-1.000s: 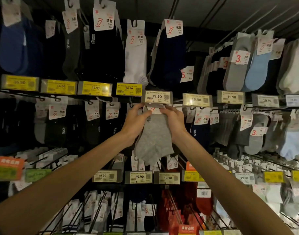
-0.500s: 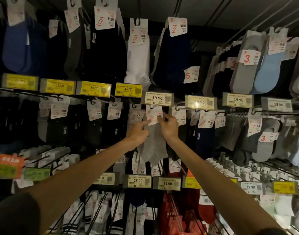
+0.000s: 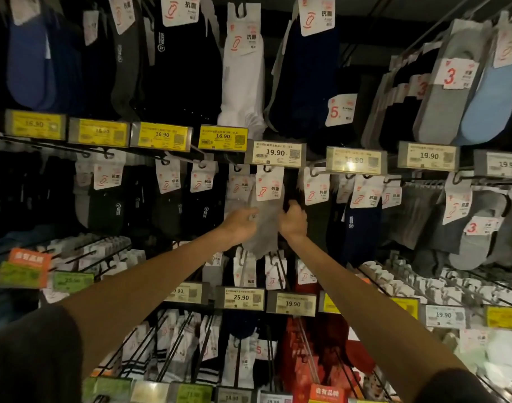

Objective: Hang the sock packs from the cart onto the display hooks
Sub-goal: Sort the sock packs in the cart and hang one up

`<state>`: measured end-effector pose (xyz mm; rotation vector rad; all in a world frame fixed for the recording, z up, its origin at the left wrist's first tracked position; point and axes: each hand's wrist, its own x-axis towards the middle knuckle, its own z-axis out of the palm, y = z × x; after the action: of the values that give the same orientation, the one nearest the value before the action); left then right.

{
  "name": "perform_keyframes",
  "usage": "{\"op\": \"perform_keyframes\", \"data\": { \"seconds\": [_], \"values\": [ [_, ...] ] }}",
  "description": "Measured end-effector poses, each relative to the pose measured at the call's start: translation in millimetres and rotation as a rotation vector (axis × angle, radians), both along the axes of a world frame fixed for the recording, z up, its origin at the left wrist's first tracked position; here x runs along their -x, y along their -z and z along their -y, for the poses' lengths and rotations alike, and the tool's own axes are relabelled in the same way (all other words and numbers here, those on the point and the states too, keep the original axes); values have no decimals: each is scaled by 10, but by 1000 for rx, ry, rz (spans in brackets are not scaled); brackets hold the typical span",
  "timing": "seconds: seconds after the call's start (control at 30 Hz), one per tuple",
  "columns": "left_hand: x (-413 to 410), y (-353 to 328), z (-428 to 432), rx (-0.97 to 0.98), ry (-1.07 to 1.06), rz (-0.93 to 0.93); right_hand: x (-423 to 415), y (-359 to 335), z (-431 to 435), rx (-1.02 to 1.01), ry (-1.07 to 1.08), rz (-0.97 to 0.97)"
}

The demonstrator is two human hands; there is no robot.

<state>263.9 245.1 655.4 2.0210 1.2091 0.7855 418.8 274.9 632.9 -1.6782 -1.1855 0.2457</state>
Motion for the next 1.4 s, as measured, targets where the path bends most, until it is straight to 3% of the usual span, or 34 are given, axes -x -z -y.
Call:
{"op": "perform_keyframes", "data": {
  "seconds": [0.17, 0.5, 0.67, 0.87, 1.2, 1.4],
  "values": [
    [149, 267, 150, 19, 43, 43, 31, 451, 404, -52, -15, 100],
    [572, 1032, 915, -92, 54, 299, 678, 1010, 1692, -191, -11, 366],
    [941, 1873, 1311, 85, 146, 236, 1146, 1897, 2190, -9, -40, 310],
    [1444, 3058, 1714, 282, 226, 88, 1497, 3213, 2713, 388, -109, 130],
    [1678, 5433, 2166, 606, 119, -115, 1486, 5362, 3223, 962, -180, 24],
    [1803, 6531, 2305, 796, -62, -229, 1501, 6689, 3318, 1120, -251, -171]
  ]
}}
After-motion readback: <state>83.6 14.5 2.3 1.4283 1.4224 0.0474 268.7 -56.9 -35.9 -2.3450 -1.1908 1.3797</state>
